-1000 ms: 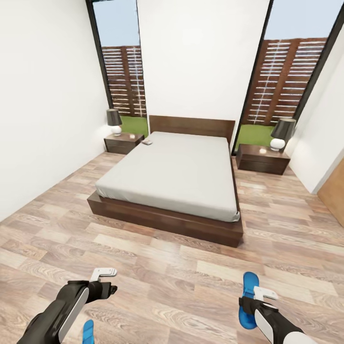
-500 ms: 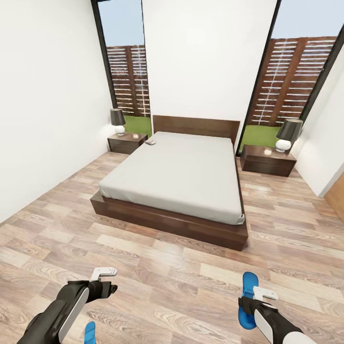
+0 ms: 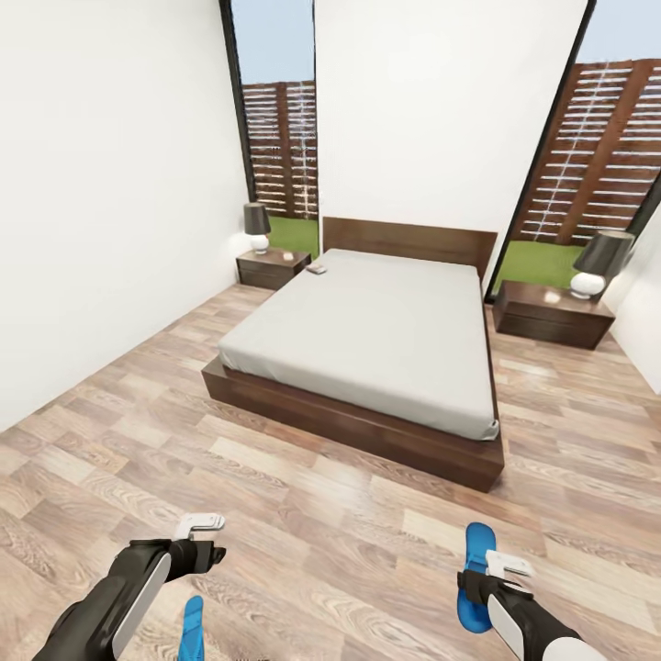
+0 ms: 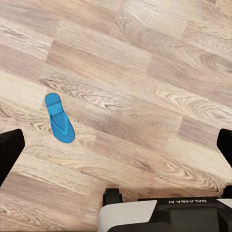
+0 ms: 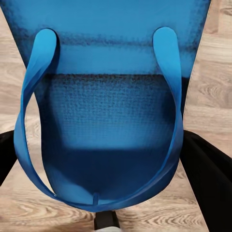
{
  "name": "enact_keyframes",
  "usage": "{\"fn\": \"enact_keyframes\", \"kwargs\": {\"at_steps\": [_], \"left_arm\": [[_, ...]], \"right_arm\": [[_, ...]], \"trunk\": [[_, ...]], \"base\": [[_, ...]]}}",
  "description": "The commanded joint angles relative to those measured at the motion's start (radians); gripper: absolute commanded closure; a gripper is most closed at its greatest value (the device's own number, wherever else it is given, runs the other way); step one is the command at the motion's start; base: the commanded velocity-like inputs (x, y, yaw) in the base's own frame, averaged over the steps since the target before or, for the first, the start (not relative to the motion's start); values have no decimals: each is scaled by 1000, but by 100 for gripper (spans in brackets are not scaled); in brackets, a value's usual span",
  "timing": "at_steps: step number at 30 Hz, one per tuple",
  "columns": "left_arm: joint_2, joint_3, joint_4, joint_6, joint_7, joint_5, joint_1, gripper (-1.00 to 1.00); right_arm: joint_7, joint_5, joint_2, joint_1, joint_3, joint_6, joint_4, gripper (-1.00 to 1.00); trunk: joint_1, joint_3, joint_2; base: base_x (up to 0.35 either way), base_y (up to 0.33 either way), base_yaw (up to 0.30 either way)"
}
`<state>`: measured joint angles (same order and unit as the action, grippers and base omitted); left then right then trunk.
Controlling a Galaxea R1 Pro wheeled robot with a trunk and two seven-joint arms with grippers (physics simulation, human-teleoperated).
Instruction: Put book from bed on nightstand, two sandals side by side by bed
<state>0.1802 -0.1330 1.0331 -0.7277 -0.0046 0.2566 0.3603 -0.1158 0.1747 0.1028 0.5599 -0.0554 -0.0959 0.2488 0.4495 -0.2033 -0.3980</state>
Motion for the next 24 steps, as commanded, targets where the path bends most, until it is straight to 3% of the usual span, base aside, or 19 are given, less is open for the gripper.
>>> {"fn": "enact_keyframes", "kwargs": {"at_steps": [1,12,24], "left_arm": [[1,-2,1,-4,0,1,1,-100],[1,-2,1,-4,0,1,1,-100],[1,-2,2,-1,-3,1,0,-100]], "right_arm": [[-2,8,0,0,-1,-5,3,100],[-2,8,1,0,-3,-5,3,100],[-2,8,1,0,-3,-5,3,100]], "trunk": [[1,-3,-2],[1,-13,-2],[1,-16,-2]], "base": [[0,0,233],[3,4,228],[61,70,92]]}}
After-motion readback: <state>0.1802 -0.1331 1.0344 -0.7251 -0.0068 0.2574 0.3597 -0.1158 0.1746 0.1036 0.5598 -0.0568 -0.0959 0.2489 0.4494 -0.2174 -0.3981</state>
